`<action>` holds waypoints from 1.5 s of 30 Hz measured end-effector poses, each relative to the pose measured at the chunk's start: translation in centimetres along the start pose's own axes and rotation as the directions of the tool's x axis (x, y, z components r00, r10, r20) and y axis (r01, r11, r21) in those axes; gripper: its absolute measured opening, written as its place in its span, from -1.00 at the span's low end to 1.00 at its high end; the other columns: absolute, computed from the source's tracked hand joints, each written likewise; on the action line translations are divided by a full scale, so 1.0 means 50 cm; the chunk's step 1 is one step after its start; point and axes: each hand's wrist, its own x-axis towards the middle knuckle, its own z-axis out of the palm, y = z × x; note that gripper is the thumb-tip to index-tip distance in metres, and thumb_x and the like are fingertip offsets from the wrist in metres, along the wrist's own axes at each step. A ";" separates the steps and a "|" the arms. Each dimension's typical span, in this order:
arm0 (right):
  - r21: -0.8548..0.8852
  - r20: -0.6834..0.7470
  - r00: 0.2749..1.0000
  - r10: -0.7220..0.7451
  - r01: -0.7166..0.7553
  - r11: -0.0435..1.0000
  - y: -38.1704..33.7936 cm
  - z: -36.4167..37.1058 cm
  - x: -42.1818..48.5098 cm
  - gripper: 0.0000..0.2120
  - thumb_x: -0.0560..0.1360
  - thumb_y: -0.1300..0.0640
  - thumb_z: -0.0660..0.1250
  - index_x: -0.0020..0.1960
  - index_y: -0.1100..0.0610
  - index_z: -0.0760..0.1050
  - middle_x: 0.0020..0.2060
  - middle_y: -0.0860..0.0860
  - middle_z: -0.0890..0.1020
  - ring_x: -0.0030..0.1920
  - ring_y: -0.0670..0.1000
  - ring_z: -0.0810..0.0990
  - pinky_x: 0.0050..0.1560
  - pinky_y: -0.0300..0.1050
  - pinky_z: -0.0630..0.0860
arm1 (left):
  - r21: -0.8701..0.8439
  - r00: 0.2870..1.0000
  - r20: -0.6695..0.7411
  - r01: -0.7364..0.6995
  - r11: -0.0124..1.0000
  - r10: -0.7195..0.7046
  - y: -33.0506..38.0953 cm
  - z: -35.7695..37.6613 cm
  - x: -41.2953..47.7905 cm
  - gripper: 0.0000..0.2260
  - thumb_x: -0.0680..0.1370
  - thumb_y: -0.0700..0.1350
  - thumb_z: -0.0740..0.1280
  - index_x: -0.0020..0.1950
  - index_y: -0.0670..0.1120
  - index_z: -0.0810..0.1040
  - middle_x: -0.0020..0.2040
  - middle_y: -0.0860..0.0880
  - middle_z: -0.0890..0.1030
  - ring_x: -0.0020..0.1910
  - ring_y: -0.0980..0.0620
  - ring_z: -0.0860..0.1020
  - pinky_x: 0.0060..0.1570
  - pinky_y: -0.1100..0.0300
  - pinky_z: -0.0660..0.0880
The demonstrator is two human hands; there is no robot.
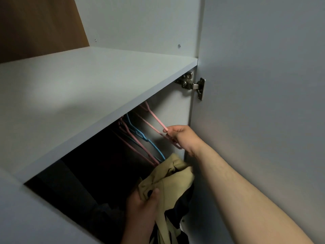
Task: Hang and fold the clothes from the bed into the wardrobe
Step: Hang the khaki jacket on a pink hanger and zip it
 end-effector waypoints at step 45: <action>-0.222 -0.782 0.561 -0.272 0.157 0.962 -0.089 -0.013 -1.192 -0.66 0.44 0.37 0.38 -0.27 -0.07 0.68 -0.44 0.00 0.60 -0.40 -0.15 0.49 -0.31 -0.27 0.41 | -0.215 0.455 0.882 0.162 0.963 0.120 0.208 -0.010 -0.663 -0.77 0.37 -0.39 0.35 -0.16 -0.13 0.72 -0.11 -0.20 0.70 -0.15 -0.11 0.69 -0.21 0.09 0.61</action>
